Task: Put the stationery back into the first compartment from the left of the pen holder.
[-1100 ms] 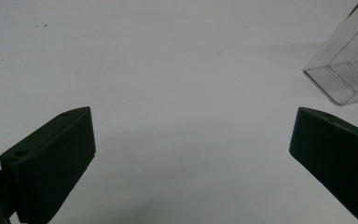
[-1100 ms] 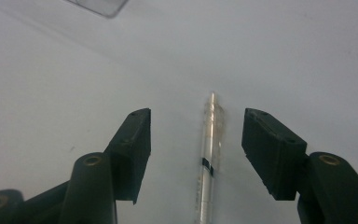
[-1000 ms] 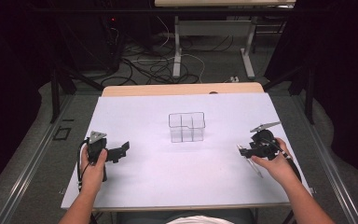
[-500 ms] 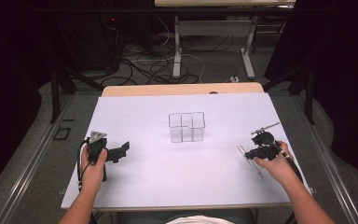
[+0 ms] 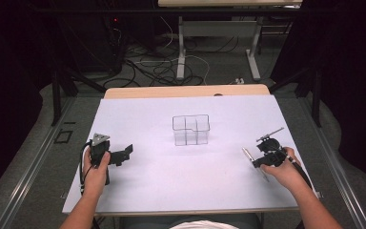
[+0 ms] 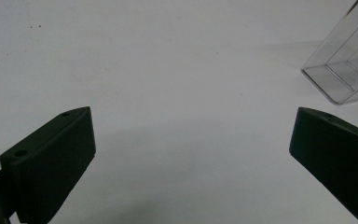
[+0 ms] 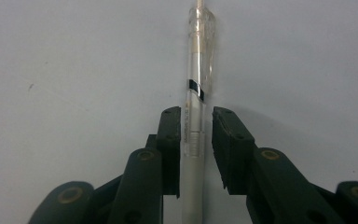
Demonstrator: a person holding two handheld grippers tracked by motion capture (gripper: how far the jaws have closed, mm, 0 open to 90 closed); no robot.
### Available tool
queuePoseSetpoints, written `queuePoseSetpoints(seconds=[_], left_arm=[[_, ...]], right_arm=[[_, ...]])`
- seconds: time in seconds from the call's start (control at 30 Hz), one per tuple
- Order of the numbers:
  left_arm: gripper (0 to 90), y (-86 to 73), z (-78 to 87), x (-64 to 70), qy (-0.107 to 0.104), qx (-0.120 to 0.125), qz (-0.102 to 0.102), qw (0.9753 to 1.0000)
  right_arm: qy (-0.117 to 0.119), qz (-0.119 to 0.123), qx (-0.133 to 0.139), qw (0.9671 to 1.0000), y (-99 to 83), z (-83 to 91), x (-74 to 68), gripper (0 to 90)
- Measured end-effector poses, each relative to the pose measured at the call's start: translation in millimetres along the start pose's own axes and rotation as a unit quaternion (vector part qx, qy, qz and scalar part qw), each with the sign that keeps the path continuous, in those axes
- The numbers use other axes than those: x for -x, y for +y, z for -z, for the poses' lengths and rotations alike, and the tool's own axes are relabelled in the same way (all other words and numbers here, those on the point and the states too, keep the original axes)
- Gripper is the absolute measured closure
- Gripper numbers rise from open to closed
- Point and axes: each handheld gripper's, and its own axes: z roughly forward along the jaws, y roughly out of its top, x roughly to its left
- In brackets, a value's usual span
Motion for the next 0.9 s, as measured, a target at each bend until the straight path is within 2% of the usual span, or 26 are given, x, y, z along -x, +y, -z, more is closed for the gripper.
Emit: queuePoseSetpoints(seconds=[0.03,0.13,0.17,0.2,0.23,0.27,0.4,0.53,0.6,0.63,0.67,0.7,0.73,0.8,0.83,0.87,0.9], left_arm=[[0.2,0.5,-0.6,0.5,-0.002,0.000,0.000,1.0000],[0.2,1.7,-2.5,1.8,-0.004,-0.001,-0.003,1.0000],[0.2,1.9,-3.5,2.3,-0.005,0.000,-0.003,1.0000],[0.2,2.1,-3.8,2.6,-0.005,-0.001,-0.003,1.0000],[0.2,2.5,-4.2,2.8,-0.006,-0.003,-0.004,1.0000],[0.2,2.8,-4.7,2.8,-0.007,-0.003,-0.006,1.0000],[0.2,2.9,-4.8,2.7,-0.007,-0.003,-0.006,1.0000],[0.1,2.5,-4.1,2.3,-0.006,-0.004,-0.005,1.0000],[0.2,2.0,-3.9,2.2,-0.006,-0.003,-0.003,1.0000],[0.1,2.0,-3.9,2.2,-0.006,-0.003,-0.003,1.0000],[0.1,1.8,-3.9,2.2,-0.006,-0.002,-0.003,1.0000],[0.1,1.7,-3.4,2.1,-0.006,-0.002,-0.003,1.0000],[0.2,1.7,-3.4,2.1,-0.006,-0.002,-0.003,1.0000],[0.2,1.6,-2.8,1.5,-0.005,-0.004,-0.004,1.0000],[0.1,1.6,-2.8,1.5,-0.005,-0.004,-0.004,1.0000],[0.2,1.5,-2.8,1.4,-0.005,-0.005,-0.005,1.0000],[0.2,1.3,-2.8,1.2,-0.005,-0.006,-0.005,1.0000]], right_arm=[[0.002,0.004,-0.001,1.0000,-1.1,0.2,0.9,73.5],[0.000,-0.008,-0.010,0.9999,-2.2,0.3,-0.4,74.0],[0.002,0.005,-0.012,0.9999,-3.4,-0.7,1.1,74.3],[0.001,-0.001,-0.015,0.9999,-3.5,-1.2,0.1,74.4],[0.002,0.006,-0.006,1.0000,-5.0,-3.1,0.8,74.8],[0.002,0.003,-0.030,0.9996,-3.8,-1.1,0.2,75.1],[0.005,0.009,-0.024,0.9997,-5.4,-5.2,0.8,78.5],[0.000,0.001,-0.029,0.9996,-4.5,-5.2,0.2,79.4],[0.006,0.003,-0.044,0.9990,-2.9,-3.2,0.4,79.8],[0.000,0.008,-0.044,0.9990,-2.8,-3.3,0.6,79.8],[0.002,0.007,-0.031,0.9995,-3.5,-4.9,0.8,79.8],[0.003,0.004,-0.029,0.9996,-3.3,-5.2,0.5,79.8],[0.008,0.005,-0.040,0.9992,-2.4,-3.5,1.0,79.9],[0.010,-0.010,-0.024,0.9996,-2.2,-5.8,0.2,79.9],[0.019,-0.003,-0.022,0.9996,-1.9,-5.2,1.1,80.0],[0.015,0.000,-0.019,0.9997,-1.2,-5.4,1.1,80.0],[0.010,-0.009,-0.017,0.9998,-0.2,-5.6,-0.5,80.0]])
